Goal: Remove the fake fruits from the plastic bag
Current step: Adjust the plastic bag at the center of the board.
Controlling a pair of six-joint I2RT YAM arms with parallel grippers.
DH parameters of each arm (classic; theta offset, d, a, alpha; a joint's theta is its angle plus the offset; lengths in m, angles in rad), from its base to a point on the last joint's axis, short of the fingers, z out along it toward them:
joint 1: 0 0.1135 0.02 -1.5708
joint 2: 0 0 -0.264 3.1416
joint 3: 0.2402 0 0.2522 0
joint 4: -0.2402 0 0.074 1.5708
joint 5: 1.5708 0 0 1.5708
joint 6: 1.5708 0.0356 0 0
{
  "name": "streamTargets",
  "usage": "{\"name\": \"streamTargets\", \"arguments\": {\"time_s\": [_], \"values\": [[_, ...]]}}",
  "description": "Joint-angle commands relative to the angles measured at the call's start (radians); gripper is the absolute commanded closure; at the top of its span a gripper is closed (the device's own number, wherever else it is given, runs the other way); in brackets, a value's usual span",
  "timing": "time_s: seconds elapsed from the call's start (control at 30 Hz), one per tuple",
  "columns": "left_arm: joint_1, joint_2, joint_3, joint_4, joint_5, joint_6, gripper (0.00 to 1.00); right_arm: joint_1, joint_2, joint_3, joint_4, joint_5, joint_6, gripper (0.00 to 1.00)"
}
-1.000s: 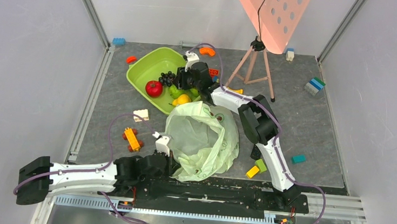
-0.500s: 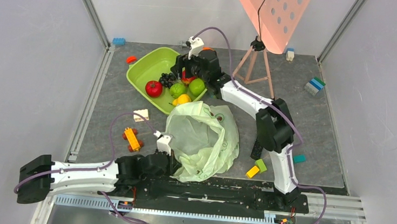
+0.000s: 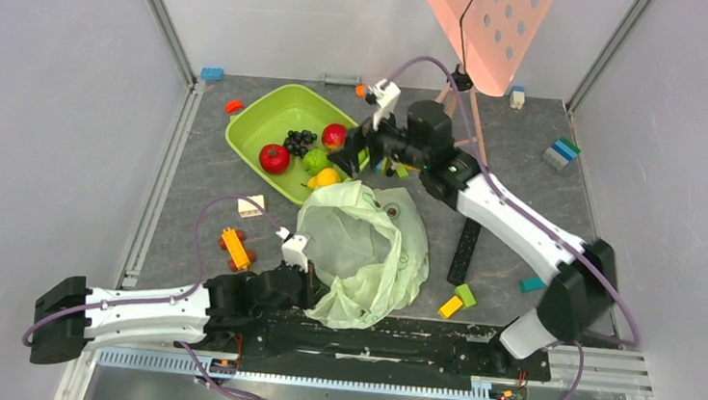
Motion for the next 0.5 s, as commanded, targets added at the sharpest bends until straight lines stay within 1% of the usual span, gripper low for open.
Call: {"name": "streamTargets", "arguments": {"time_s": [0.0,0.1,0.2,0.23,0.33,0.47], "values": [[-0.005,-0.015,0.039,-0.010,-0.027,0.033,0.93,-0.003,-0.224,-0.180,-0.094,-0.053,-0.057,0.02],[-0.006,-0.016,0.048,-0.021,-0.031,0.033,0.93,-0.003,-0.343,-0.305,-0.180,0.028,-0.084,0.02],[-0.005,-0.018,0.064,-0.039,-0.038,0.040,0.91,-0.001,-0.427,-0.424,-0.211,0.049,-0.068,0.02],[-0.005,-0.017,0.071,-0.047,-0.044,0.044,0.89,-0.001,-0.442,-0.461,-0.212,0.052,-0.033,0.02],[-0.005,-0.015,0.096,-0.066,-0.055,0.066,0.86,0.020,-0.461,-0.548,-0.193,0.062,-0.004,0.02],[-0.006,-0.006,0.131,-0.093,-0.072,0.100,0.83,0.058,-0.440,-0.622,-0.175,0.154,0.012,0.02]]}}
